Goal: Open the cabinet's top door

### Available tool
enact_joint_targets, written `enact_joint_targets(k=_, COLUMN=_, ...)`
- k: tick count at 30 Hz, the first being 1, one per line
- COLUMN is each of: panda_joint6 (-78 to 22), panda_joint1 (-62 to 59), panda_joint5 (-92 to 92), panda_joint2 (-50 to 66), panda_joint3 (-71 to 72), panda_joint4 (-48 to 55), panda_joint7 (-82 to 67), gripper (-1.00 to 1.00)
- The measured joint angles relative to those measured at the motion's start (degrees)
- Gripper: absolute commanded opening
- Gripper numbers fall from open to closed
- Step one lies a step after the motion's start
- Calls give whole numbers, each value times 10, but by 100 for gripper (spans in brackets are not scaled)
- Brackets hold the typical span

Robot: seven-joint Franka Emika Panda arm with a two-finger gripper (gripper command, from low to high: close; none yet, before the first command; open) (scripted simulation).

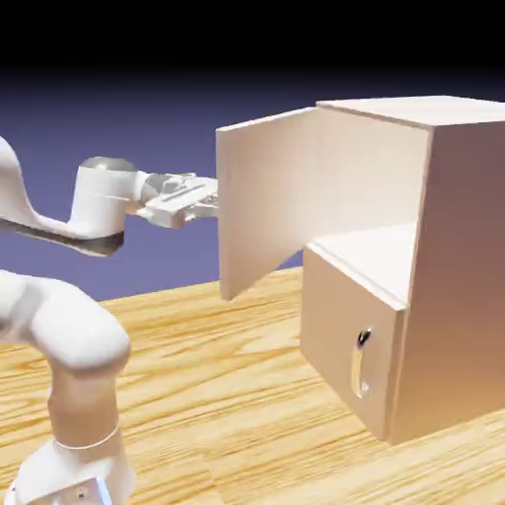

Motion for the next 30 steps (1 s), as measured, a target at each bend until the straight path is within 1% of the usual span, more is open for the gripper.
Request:
enact_joint_targets(k=9, panda_joint6=-199, panda_joint1=-146, panda_joint5=105, panda_joint2=148, panda_joint3=187, panda_joint4=181, panda_joint7=50, gripper=-100)
enact_joint_targets(k=16, panda_joint6=-305, panda_joint1=-289, panda_joint5=140, panda_joint2=220, panda_joint3=330, panda_joint4=294, panda_joint7=84, gripper=-100)
enact_joint_targets(k=24, panda_joint6=-361, panda_joint1=-454, panda_joint5=174, panda_joint2=224, panda_joint3=479, panda_joint4=380, panda_joint7=87, gripper=-100)
enact_joint_targets(k=30, panda_joint6=-431, panda_joint1=-529, panda_joint5=142, panda_joint2=341, panda_joint3=595, panda_joint4=391, panda_joint7=163, gripper=-100)
